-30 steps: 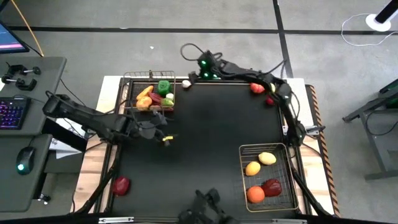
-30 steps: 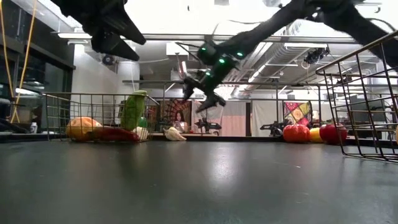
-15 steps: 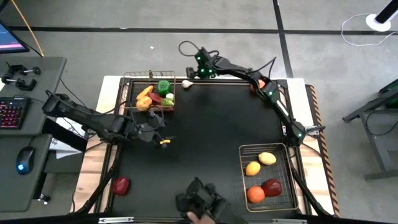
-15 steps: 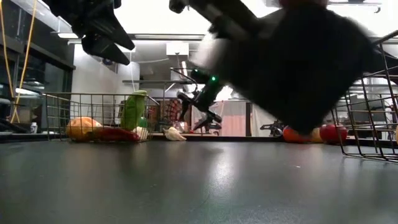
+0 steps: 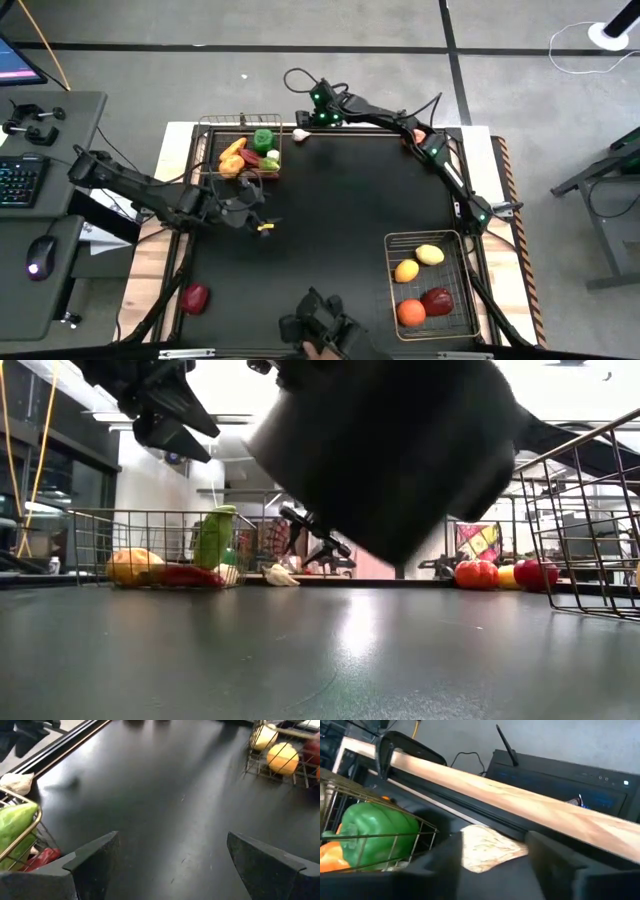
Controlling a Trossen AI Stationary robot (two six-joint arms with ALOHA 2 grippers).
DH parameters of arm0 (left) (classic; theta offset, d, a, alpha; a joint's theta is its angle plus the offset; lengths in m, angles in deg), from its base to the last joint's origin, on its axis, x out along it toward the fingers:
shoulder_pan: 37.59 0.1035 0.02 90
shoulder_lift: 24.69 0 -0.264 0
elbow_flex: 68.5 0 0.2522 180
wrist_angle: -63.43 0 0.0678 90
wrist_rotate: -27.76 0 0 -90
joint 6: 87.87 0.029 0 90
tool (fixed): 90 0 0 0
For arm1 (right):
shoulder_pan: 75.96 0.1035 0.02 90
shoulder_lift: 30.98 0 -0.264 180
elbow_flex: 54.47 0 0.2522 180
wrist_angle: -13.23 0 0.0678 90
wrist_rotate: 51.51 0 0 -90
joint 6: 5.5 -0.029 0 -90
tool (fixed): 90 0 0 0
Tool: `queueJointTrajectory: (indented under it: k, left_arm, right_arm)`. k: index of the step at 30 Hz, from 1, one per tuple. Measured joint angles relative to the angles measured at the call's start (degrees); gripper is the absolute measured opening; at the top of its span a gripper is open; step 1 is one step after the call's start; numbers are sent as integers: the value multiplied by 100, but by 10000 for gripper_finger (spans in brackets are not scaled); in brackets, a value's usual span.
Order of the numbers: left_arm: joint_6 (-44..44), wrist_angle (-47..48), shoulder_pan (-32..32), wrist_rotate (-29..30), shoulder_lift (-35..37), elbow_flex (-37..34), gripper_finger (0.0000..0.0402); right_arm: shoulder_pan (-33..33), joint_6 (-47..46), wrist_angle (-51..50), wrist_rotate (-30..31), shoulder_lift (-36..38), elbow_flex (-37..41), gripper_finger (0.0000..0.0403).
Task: Sort produce into baskets
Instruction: Put the white garlic into the top wire basket
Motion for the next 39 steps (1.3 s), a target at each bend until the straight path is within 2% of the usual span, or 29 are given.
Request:
queueJointTrajectory:
  k: [4,5,6,9,13,16,20,23,35,39]
  left_arm:
    - [6,-90,0,36,2,0,358]
    - [10,-92,0,66,2,0,358]
    - [14,-92,0,94,2,0,358]
    - [71,-95,0,144,2,0,358]
    - [97,-98,0,201,2,0,358]
    - [62,-106,0,203,2,2,358]
    - [61,-141,0,203,2,2,358]
    - [137,-127,0,203,2,2,358]
    - [101,26,-15,179,1,2,358]
    - [88,22,-15,177,0,2,358]
  right_arm:
    - [-2,228,50,2,0,0,61]
    - [-2,285,128,0,0,2,31]
    - [-2,336,244,-4,0,2,18]
    - [-2,227,387,-141,-29,0,21]
    - [-24,69,445,-631,-255,0,3]
    - [-62,-167,502,-1083,-406,-3,4]
    - [-74,-128,351,-1283,-428,-109,1]
    - [-42,93,26,-1685,-428,-109,0]
    - [66,462,-373,-1475,-330,-306,0]
    - [104,463,-711,-2034,-302,-737,0]
